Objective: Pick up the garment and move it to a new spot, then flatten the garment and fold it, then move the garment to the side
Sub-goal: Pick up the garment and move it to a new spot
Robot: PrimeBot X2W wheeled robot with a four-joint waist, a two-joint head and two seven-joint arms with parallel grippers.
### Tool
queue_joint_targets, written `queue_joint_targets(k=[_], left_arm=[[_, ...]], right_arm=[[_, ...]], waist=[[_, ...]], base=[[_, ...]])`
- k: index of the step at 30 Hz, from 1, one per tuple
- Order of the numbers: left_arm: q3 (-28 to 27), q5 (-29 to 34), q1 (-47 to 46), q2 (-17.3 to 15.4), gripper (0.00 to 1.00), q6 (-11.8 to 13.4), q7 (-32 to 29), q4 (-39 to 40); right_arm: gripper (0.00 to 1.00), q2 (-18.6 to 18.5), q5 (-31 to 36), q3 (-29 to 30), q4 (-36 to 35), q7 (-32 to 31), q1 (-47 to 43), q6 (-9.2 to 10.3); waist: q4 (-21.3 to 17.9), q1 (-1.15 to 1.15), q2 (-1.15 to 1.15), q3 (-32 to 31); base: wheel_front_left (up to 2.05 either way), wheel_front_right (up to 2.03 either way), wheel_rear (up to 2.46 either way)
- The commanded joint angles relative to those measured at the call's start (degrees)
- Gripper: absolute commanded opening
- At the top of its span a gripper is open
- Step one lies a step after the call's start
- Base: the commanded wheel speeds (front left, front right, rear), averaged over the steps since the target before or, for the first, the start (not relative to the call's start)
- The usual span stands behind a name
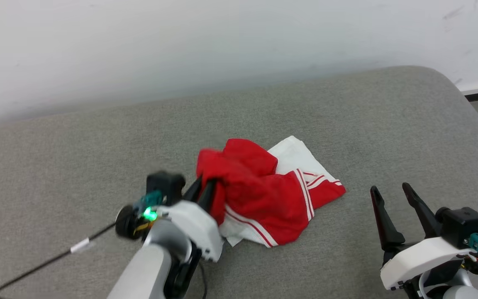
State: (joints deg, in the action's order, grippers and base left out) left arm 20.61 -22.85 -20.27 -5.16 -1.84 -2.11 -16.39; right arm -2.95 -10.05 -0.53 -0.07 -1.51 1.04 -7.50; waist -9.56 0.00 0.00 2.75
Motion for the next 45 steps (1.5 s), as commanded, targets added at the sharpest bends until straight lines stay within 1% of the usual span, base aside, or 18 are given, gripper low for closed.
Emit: queue_joint_targets(k=[1,4,5,6,7,10,14,17,21,25,32,37,45], left_arm=[[-0.1,0.5,2.2,-1.0,0.0,0.8,0.2,0.1],[-0.1,0.0,6.5,-1.3,0.0,1.9,-0.3,-0.2],[-0.2,-0.1,7.8,-1.6,0.34,2.4,-0.3,-0.4],[-0.1,-0.3,8.9,-1.7,0.83,2.8,-0.7,-0.6],[0.1,-0.2,9.3,-1.6,1.0,3.0,-0.7,-0.7],[0.7,0.9,9.3,-1.2,1.0,3.3,1.8,-0.1],[1.2,2.7,7.7,-0.8,1.0,3.5,7.6,1.7],[0.9,4.0,7.3,-1.1,1.0,4.0,12.0,2.7],[-0.6,4.7,7.4,-2.1,1.0,5.3,14.8,4.3],[-2.9,4.8,9.1,-3.5,1.0,7.4,15.5,5.7],[-6.5,4.2,14.7,-7.2,1.0,10.4,15.2,7.5],[-6.2,5.1,19.0,-9.0,1.0,11.3,14.2,9.0],[-5.1,5.2,20.4,-8.6,1.0,11.8,14.0,10.6]], right_arm=[[1.0,0.1,-0.1,0.0,0.0,0.4,-0.4,0.02],[1.0,0.1,-0.4,0.5,0.4,0.8,-0.1,0.02],[1.0,0.1,-0.4,0.5,0.6,0.9,0.0,0.02],[1.0,0.1,-0.5,0.6,0.7,1.0,0.0,0.02],[1.0,0.1,-0.4,1.0,0.7,1.1,0.1,0.03],[1.0,0.1,-0.4,1.6,0.9,1.3,0.5,0.02],[1.0,0.1,0.1,2.5,1.3,1.2,0.5,0.03],[1.0,0.1,0.5,2.7,1.3,0.9,-0.1,0.03],[1.0,0.1,0.6,3.1,0.7,0.3,-1.6,0.02],[1.0,0.1,0.7,3.6,-0.2,-0.4,-2.6,0.02],[1.0,0.1,0.8,3.5,-1.2,-1.3,-4.0,0.02],[1.0,0.1,1.1,2.7,-2.0,-2.1,-4.8,0.02],[1.0,0.1,1.4,2.1,-3.0,-3.3,-4.5,0.02]], waist=[[0.4,0.0,0.0,0.5],[1.2,0.0,0.0,1.2],[1.5,0.0,0.0,1.1],[1.8,0.0,0.0,1.3],[2.3,0.0,0.0,1.5],[3.6,0.0,0.0,1.4],[5.1,0.0,0.0,0.2],[5.8,0.0,0.0,-1.2],[6.3,0.0,0.0,-2.9],[6.7,0.0,0.0,-3.8],[7.0,0.0,0.0,-4.9],[7.1,0.0,0.0,-5.5],[7.7,0.0,0.0,-5.8]], base=[[0.0,0.0,0.0],[0.0,0.0,0.0],[0.0,0.0,0.0],[0.0,0.0,0.0],[0.0,0.0,0.0],[0.0,0.0,0.0],[0.0,0.0,0.0],[0.0,0.0,0.0],[0.0,0.0,0.0],[0.0,0.0,0.0],[0.0,0.0,0.0],[0.0,0.0,0.0],[0.0,0.0,0.0]])
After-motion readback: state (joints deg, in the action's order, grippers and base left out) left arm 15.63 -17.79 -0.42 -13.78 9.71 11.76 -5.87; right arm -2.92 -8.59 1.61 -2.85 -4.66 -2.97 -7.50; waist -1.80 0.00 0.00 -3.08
